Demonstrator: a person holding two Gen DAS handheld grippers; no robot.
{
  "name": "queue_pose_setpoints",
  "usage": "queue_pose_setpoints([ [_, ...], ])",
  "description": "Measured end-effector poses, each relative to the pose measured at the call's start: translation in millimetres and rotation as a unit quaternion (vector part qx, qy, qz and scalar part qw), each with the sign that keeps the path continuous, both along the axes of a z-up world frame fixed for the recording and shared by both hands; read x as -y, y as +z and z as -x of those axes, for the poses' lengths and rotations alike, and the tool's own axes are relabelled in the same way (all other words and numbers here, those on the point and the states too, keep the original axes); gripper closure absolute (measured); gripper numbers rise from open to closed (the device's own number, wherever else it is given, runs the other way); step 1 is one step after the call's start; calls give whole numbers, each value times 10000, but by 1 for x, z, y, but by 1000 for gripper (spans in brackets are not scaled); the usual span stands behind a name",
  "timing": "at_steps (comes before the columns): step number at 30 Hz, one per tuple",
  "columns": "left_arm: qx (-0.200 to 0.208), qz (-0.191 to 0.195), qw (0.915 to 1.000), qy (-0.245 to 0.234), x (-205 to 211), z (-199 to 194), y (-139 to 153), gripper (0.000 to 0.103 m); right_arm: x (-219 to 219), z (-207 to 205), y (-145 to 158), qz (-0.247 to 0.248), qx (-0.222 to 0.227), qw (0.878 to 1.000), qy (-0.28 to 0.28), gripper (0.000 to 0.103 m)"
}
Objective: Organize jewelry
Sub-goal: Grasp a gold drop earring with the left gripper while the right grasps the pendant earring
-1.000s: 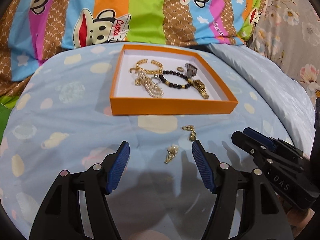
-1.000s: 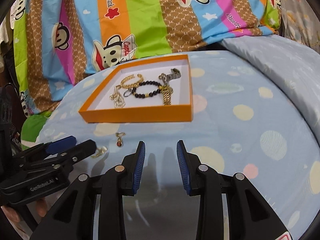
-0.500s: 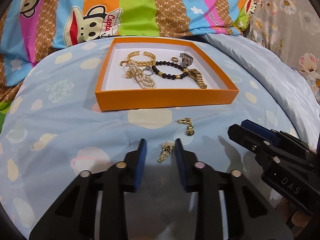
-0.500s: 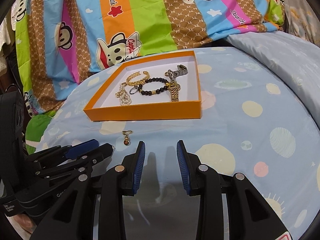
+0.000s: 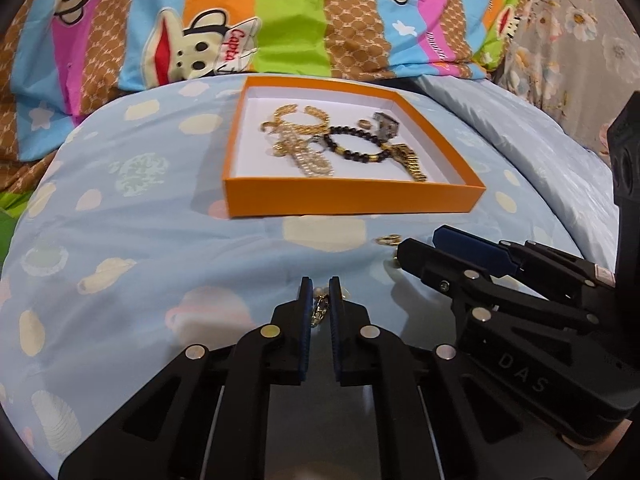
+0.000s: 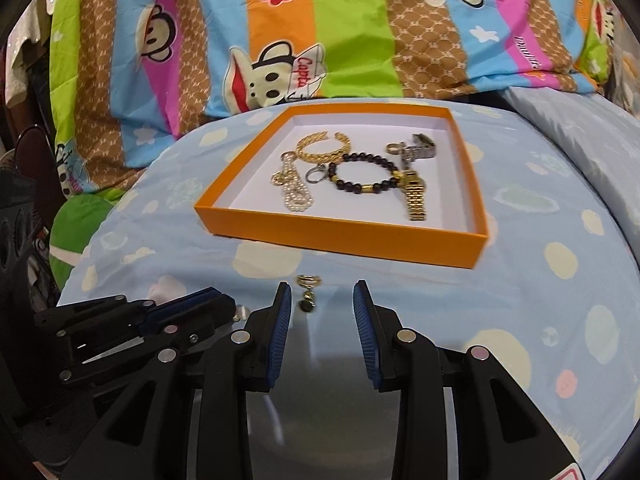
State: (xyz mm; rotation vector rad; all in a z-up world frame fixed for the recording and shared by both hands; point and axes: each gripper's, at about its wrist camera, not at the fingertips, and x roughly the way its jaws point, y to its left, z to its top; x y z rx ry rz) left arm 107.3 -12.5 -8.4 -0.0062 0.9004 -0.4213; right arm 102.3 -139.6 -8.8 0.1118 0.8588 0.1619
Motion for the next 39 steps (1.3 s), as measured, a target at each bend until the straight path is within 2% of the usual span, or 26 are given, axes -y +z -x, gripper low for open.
queue_pose_setpoints([
  [5, -46, 31, 9998, 217, -15, -1, -1, 96, -3, -14, -5, -89, -123, 9999, 25, 74],
  [12, -82, 44, 9997, 215, -16, 0, -3, 96, -6, -18, -11, -4, -255, 9997, 42, 90],
  [21, -103, 113, 9998, 147, -21, 9, -3, 96, 5, -3, -7, -186, -150, 9996, -126, 91],
  [26, -151, 156, 9997, 101, -23, 15, 1, 96, 20, 9, 8, -278, 68, 9991, -298, 91],
  [29, -89, 215, 9997, 84, -23, 16, 11, 96, 28, 12, 23, -280, 250, 9986, -380, 91],
  [39, 538, 208, 9983, 14, -14, -4, 66, 96, 43, -3, 60, -212, 722, 9960, -476, 91],
])
